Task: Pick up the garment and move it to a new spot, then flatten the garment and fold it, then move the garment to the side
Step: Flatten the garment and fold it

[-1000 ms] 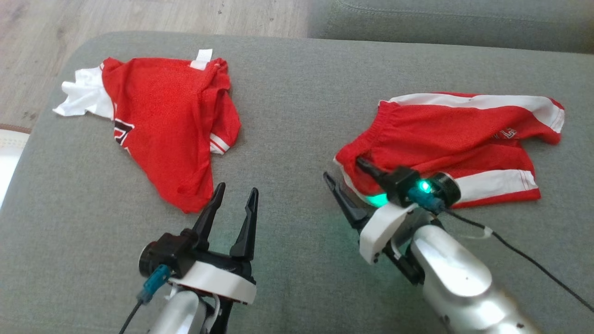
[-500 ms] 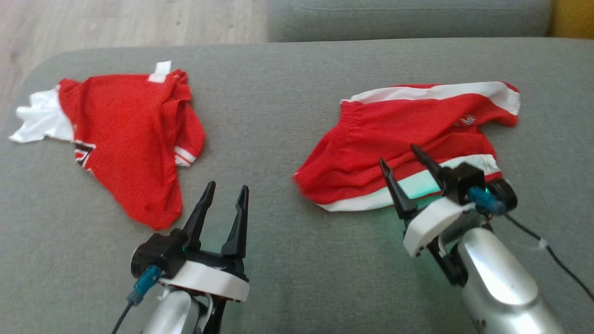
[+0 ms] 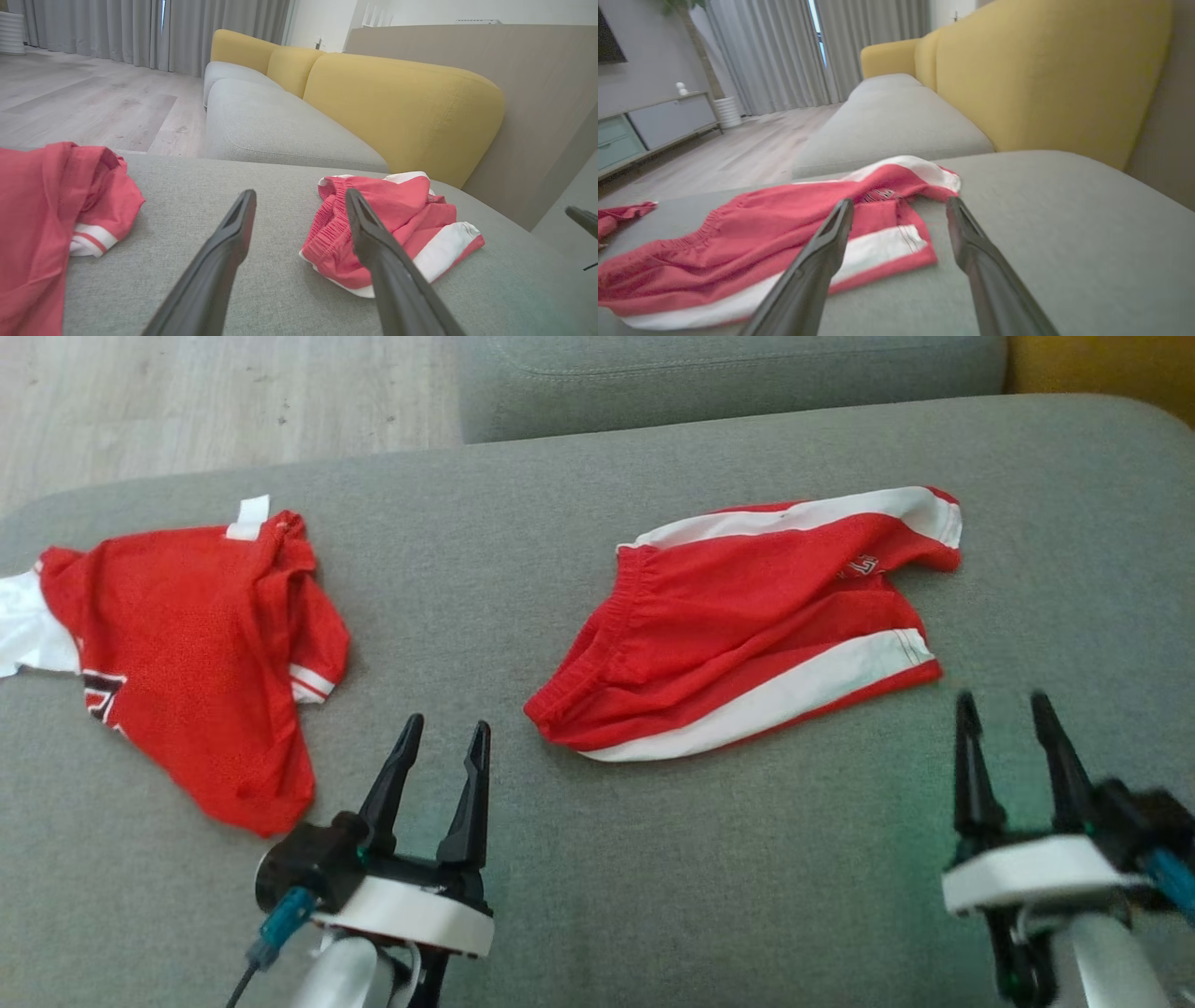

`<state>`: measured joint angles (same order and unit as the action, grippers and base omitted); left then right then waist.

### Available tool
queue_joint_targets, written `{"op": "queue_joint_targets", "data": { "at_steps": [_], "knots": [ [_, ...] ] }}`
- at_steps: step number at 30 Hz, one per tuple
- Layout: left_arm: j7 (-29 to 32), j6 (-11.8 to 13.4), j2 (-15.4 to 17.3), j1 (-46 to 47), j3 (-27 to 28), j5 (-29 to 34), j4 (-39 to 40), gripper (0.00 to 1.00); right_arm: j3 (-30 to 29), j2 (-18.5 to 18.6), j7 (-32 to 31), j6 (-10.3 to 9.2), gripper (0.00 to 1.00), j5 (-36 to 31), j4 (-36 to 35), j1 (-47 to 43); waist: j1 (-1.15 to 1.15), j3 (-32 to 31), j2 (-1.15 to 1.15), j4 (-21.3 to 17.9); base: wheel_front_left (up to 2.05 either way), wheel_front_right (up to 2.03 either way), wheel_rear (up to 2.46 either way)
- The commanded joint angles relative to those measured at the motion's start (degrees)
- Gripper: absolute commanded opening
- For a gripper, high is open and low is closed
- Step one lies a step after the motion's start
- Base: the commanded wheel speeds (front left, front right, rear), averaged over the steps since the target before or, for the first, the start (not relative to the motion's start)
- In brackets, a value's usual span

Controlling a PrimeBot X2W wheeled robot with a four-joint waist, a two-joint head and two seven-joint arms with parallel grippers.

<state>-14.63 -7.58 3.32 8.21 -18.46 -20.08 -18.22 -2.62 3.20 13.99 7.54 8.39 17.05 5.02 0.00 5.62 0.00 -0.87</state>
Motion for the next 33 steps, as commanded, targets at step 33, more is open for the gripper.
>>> {"op": "queue_joint_targets", "data": {
  "at_steps": [33],
  "knots": [
    [-0.4, 0.1, 1.1, 6.5, -2.0, -0.6, 2.1, 1.00, -8.9, -0.3, -11.0, -0.05, 1.00, -8.8, 22.0, 22.2, 0.00, 7.9, 0.00, 5.4, 0.00, 0.00, 0.00]
  ]
}}
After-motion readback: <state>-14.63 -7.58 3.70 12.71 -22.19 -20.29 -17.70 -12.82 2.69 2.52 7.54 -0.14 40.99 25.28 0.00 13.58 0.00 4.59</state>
